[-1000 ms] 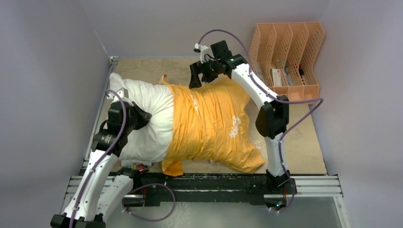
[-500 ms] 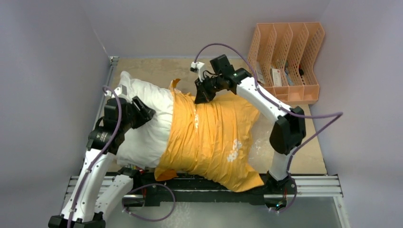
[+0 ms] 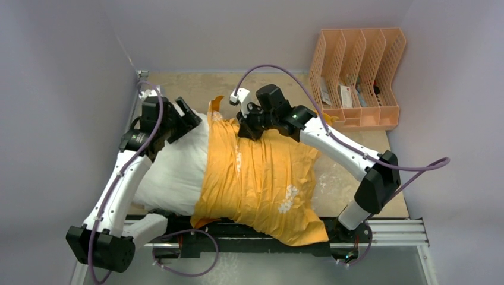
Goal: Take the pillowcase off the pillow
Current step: Remove the pillow from the pillowcase.
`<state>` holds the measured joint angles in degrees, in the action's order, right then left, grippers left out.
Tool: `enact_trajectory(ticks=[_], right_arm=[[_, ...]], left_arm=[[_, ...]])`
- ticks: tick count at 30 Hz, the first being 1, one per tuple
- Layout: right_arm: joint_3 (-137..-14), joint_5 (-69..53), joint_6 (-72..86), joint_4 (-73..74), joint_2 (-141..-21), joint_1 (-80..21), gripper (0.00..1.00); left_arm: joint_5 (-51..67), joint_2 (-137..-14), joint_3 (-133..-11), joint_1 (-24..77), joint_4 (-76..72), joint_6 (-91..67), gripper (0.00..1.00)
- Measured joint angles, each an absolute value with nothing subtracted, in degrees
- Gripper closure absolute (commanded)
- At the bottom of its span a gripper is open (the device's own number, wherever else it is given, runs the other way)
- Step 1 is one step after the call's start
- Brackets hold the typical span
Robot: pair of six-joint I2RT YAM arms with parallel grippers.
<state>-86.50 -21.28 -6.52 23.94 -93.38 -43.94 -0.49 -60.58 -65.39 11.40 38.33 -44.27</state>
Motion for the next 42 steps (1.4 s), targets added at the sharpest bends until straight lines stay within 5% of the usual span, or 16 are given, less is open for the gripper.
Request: enact_trajectory(ticks=[2,5,6,17,29,32,35,42], right_arm=[[-85.56,-20.12,-6.5,22.83,-92.53,-45.01,1.0],[-83.5,-18.9,-6.5,21.52,-91.07,-46.35,1.0],[-82.74,-18.46,-6.48,21.04,-90.48,-46.65,1.0],[-77.12,-10.33,0.78,18.24,-84.18,-47.75,1.0],[-67.81,-2.48,14.13,25.45,-72.34,-34.17,0.99],[-69.25,-4.03,14.87,26.35,-73.21,-33.74,0.59],[-72.79,-6.55,15.68,26.2,-75.07,-32.51,0.35],[-91.72,-21.19,15.7,23.2,-90.85,-33.61,0.22]], left_arm=[[-1.34,-61.19,-61.71,11.4,38.26,-43.9,0.34],[-1.5,-61.06,-58.04,11.44,38.04,-43.51,0.97],[-1.56,-60.62,-57.23,11.44,37.74,-43.0,1.0],[-4.14,-45.6,-52.71,12.6,40.12,-43.42,1.0],[-5.89,-44.47,-50.87,12.88,40.27,-45.3,1.0],[-5.78,-44.36,-50.87,12.88,39.88,-45.21,1.0],[-5.87,-44.01,-50.83,12.67,39.88,-44.56,1.0],[-5.67,-43.07,-50.74,12.38,39.94,-43.68,1.0]])
